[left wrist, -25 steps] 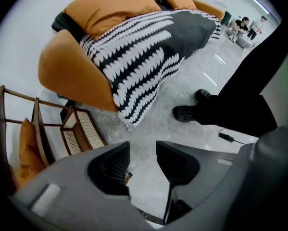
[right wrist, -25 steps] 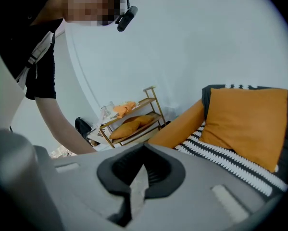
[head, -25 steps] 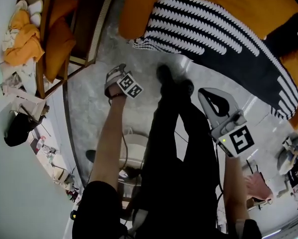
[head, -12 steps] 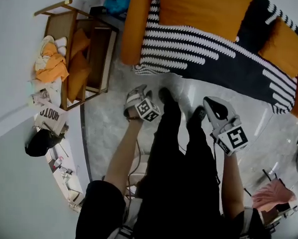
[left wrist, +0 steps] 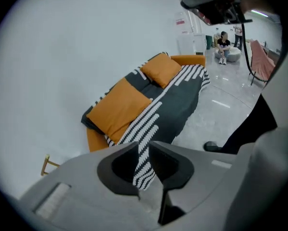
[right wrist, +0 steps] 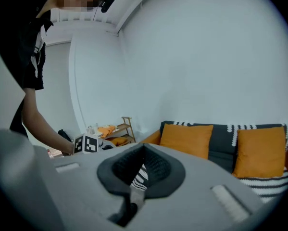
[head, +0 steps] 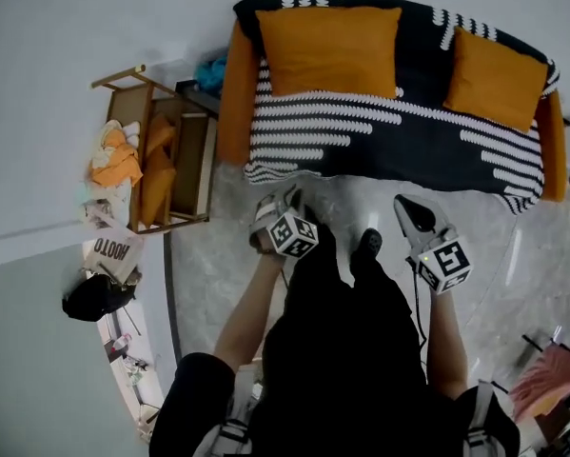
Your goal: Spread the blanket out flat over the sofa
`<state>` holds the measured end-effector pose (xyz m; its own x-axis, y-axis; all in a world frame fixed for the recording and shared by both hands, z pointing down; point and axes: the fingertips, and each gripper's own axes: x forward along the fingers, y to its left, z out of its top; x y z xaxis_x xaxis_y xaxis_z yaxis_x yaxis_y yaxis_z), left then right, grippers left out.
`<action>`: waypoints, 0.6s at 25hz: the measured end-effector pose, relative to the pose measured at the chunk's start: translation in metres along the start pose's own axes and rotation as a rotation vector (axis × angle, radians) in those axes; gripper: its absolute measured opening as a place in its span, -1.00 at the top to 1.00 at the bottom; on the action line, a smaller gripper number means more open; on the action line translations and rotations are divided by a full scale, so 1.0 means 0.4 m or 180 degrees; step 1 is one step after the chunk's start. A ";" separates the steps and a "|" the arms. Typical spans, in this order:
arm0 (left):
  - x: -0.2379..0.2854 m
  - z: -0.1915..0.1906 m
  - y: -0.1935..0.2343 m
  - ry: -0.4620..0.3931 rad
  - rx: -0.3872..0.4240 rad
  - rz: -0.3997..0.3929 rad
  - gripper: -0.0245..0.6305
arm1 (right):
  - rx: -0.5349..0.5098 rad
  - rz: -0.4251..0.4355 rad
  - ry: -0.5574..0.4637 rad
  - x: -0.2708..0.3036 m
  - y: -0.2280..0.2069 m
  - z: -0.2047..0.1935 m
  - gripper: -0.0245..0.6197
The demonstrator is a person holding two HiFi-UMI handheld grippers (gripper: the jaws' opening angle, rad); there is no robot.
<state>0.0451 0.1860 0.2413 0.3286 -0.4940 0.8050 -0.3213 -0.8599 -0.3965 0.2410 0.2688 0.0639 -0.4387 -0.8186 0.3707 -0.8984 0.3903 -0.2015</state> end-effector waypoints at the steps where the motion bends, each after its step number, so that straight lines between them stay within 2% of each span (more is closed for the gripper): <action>1: -0.020 0.044 -0.006 -0.0089 -0.0027 0.0021 0.71 | -0.0010 -0.0037 -0.0031 -0.027 -0.011 0.006 0.91; 8: -0.183 0.393 -0.050 -0.0880 -0.0376 0.0121 0.84 | -0.0028 -0.0257 -0.0361 -0.200 -0.091 0.069 0.91; 15: -0.363 0.589 -0.076 -0.1584 -0.0915 -0.0019 0.89 | -0.0110 -0.0211 -0.0606 -0.270 -0.092 0.135 0.91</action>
<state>0.2165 0.2535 0.0325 0.6873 -0.5499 0.4747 -0.5238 -0.8279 -0.2006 0.3226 0.3200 -0.0178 -0.3699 -0.9066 0.2033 -0.9267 0.3444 -0.1500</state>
